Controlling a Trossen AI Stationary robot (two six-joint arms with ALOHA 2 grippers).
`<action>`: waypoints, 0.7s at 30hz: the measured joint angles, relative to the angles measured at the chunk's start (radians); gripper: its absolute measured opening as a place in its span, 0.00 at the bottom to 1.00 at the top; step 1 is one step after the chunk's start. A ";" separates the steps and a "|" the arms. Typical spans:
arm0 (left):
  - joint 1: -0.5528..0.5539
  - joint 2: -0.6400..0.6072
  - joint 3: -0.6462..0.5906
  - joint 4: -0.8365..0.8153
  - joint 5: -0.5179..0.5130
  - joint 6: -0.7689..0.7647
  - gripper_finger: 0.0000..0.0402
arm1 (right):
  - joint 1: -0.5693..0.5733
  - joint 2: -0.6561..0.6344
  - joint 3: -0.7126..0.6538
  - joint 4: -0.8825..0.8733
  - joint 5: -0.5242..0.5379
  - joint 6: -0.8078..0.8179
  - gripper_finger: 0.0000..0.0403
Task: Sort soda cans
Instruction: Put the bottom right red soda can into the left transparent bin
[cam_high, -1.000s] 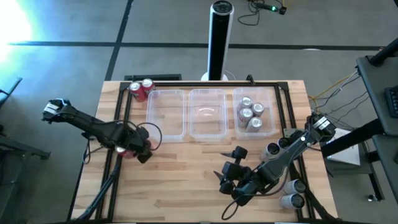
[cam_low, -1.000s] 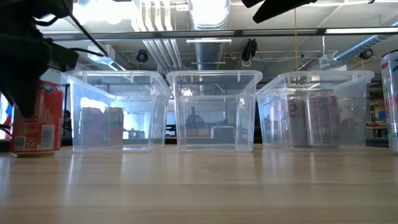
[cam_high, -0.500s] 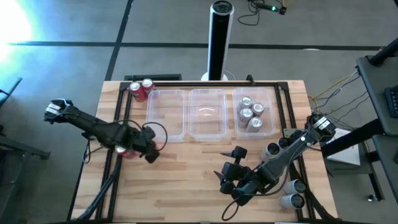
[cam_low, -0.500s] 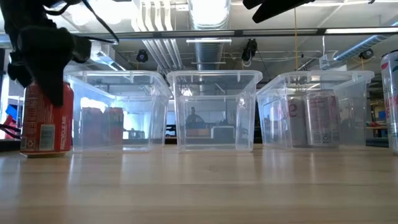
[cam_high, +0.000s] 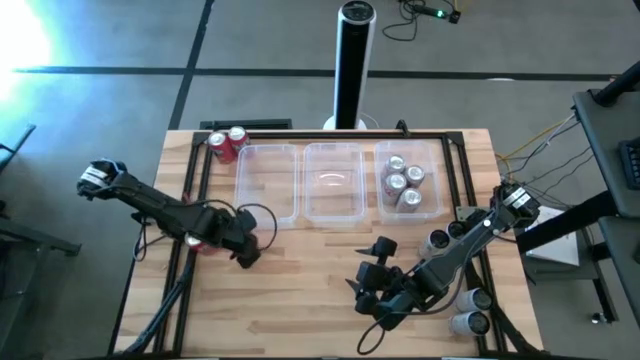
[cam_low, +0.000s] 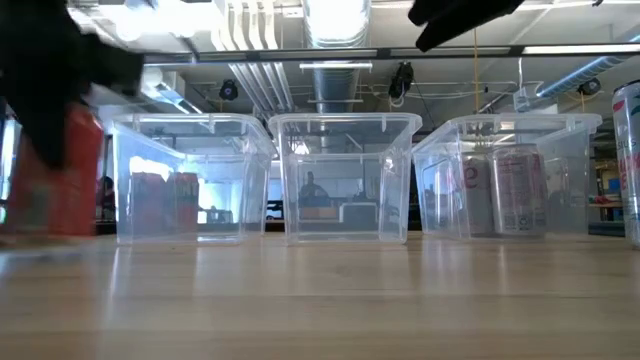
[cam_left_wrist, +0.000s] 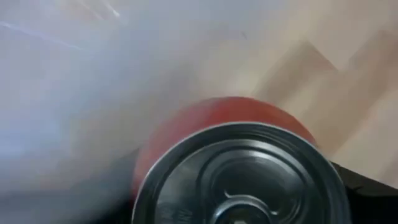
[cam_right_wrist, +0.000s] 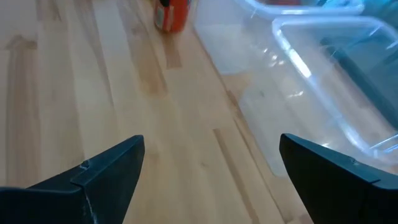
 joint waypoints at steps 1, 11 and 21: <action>-0.018 0.002 0.013 -0.003 0.028 0.007 0.70 | 0.000 0.000 0.000 -0.008 -0.012 0.000 0.91; -0.311 -0.007 0.316 -0.095 0.016 0.338 0.70 | 0.000 0.000 0.000 -0.041 -0.033 -0.007 0.91; -0.051 -0.042 0.595 -0.224 -0.327 0.724 0.70 | -0.036 0.000 0.000 -0.039 -0.033 -0.001 0.91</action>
